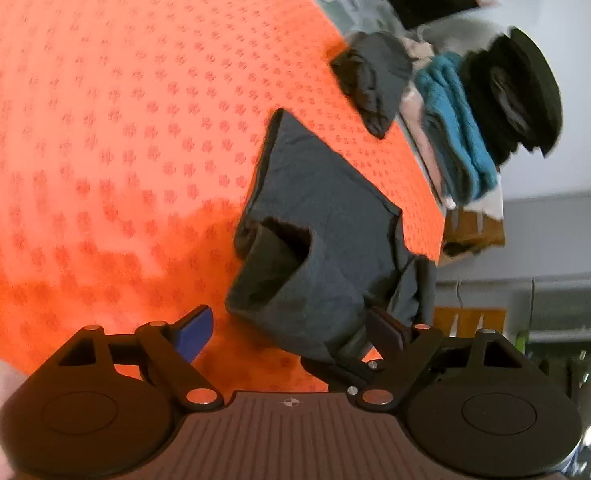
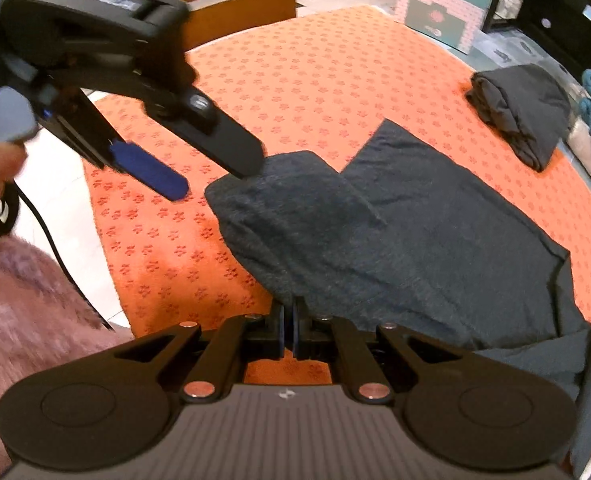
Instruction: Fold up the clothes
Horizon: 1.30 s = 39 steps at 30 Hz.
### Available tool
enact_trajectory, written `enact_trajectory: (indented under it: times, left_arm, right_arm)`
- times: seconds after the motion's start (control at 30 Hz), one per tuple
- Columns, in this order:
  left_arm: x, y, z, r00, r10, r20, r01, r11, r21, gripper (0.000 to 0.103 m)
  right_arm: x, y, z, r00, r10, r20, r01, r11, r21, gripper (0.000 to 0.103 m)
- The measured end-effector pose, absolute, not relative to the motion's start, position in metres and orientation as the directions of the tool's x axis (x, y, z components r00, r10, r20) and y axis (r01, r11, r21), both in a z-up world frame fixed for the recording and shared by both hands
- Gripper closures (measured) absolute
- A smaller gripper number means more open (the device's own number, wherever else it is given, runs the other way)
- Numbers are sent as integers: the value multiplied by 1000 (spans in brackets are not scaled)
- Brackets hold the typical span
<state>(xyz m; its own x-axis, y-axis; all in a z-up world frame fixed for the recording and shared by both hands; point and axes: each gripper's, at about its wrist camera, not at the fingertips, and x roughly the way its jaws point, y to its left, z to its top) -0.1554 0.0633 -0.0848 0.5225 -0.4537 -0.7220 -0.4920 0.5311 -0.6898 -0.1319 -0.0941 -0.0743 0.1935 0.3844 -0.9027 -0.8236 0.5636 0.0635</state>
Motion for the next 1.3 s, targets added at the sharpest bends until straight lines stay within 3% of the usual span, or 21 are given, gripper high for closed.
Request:
enact_trajectory:
  times: [0.17, 0.2, 0.23, 0.27, 0.3, 0.33, 0.57, 0.6, 0.67, 0.73, 0.8, 0.93, 1.1, 1.3]
  left_arm:
    - [-159, 41, -109, 524, -459, -718, -577, 429, -695, 19]
    - [-159, 36, -114, 523, -462, -716, -586, 415, -696, 25]
    - [-158, 31, -116, 522, -457, -720, -588, 417, -693, 49]
    - [-157, 27, -116, 521, -448, -726, -587, 430, -686, 63]
    - [-157, 24, -115, 518, -439, -734, -584, 445, -679, 87]
    - [-158, 22, -113, 519, -428, -740, -582, 457, -672, 96]
    - [-177, 19, -102, 565, -345, -749, -588, 468, -660, 97]
    - [-178, 19, -102, 568, -337, -751, -592, 467, -657, 97]
    - [-180, 18, -102, 563, -324, -760, -599, 474, -646, 97]
    - [-180, 15, -102, 553, -312, -772, -604, 488, -630, 97]
    - [-180, 12, -102, 549, -302, -780, -607, 498, -620, 97]
    - [-181, 9, -102, 535, -278, -798, -619, 514, -594, 97]
    - [-181, 5, -101, 523, -260, -812, -624, 531, -572, 97]
    - [-183, 3, -103, 512, -252, -821, -633, 535, -559, 97]
  right_arm:
    - [-130, -102, -65, 135, 428, -894, -873, 479, 97, 98]
    - [-130, -104, -64, 121, 435, -892, -880, 462, 106, 98]
    - [-130, -107, -63, 102, 441, -892, -887, 445, 119, 98]
    - [-130, -109, -63, 86, 445, -891, -896, 425, 126, 98]
    - [-130, -111, -63, 69, 448, -891, -905, 403, 132, 98]
    - [-130, -113, -62, 52, 449, -892, -917, 375, 135, 98]
    - [-90, -127, -37, -130, 455, -881, -974, 107, 198, 88]
    - [-80, -128, -32, -137, 464, -875, -976, 86, 199, 85]
    - [-58, -127, -25, -129, 468, -874, -981, 66, 180, 71]
    - [-38, -124, -25, -90, 460, -883, -990, 58, 131, 70]
    - [-17, -118, -33, -43, 449, -892, -995, 64, 81, 70]
    - [27, -103, -60, 34, 454, -890, -995, 94, 10, 49]
    - [57, -80, -99, 71, 444, -893, -996, 81, -39, 49]
    - [74, -59, -124, 64, 433, -899, -998, 47, -49, 37]
